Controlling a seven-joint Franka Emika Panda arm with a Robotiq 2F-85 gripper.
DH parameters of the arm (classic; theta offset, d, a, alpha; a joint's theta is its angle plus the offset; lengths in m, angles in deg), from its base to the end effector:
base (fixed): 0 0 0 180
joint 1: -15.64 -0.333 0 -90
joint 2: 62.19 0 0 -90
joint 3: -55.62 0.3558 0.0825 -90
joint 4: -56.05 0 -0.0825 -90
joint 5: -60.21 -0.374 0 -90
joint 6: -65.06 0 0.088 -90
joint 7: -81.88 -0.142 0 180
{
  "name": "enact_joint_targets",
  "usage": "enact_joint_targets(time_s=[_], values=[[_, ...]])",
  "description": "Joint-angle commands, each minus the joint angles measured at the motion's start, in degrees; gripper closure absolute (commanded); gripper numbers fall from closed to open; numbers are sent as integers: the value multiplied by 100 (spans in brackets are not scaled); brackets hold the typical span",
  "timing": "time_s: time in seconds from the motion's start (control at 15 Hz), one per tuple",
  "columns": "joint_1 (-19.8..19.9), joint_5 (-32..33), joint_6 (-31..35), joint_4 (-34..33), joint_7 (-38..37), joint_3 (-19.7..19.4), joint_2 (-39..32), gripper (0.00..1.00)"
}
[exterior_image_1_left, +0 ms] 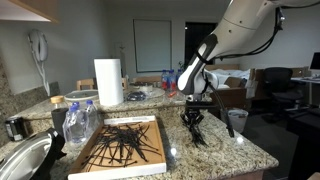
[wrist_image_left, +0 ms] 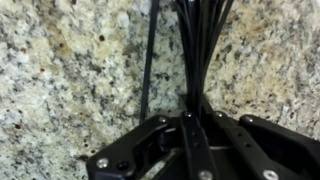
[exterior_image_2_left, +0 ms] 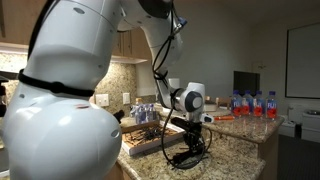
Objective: Pick up all the black objects on the table and put them on the cover box
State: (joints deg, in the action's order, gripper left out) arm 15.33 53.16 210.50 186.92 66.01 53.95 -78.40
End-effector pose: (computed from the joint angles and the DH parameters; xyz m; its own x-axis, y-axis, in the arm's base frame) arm 0.5349 -0.0119 0.2381 0.9197 -0.3899 -0.0459 -0.3919 -0.9188 -0.0479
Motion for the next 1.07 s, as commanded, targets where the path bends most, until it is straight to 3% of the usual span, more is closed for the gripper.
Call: enact_joint_targets(time_s=[0.0, 0.4, 0.47, 1.0], values=[[-7, 82, -84, -11, 140, -26, -32, 92], [-32, 160, 35, 4, 73, -48, -42, 92], [39, 118, -505, 27, 113, -69, 408, 92], [220, -34, -1999, -624, 509, -104, 749, 92]])
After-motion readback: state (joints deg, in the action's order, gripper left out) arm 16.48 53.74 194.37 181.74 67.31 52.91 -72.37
